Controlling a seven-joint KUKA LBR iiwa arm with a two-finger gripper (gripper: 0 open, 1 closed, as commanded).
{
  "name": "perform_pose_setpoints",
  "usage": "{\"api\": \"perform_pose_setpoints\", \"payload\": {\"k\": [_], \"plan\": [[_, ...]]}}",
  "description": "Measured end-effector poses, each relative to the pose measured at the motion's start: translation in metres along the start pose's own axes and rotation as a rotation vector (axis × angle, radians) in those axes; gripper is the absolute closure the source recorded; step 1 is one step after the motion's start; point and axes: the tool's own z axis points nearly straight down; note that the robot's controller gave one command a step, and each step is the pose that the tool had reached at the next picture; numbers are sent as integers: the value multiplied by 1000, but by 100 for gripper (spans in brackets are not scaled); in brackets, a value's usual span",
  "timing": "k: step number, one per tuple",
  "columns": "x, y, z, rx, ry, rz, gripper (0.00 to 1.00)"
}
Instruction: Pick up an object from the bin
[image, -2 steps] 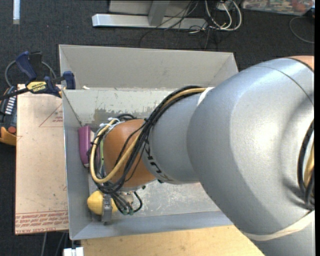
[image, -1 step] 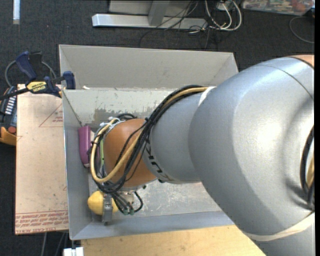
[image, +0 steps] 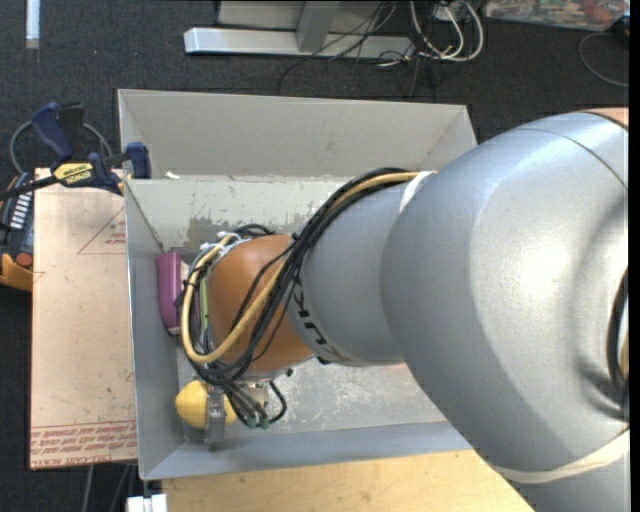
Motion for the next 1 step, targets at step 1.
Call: {"api": "perform_pose_setpoints", "payload": {"k": [1], "plan": [[0, 0, -4, 0, 0, 0, 100]]}}
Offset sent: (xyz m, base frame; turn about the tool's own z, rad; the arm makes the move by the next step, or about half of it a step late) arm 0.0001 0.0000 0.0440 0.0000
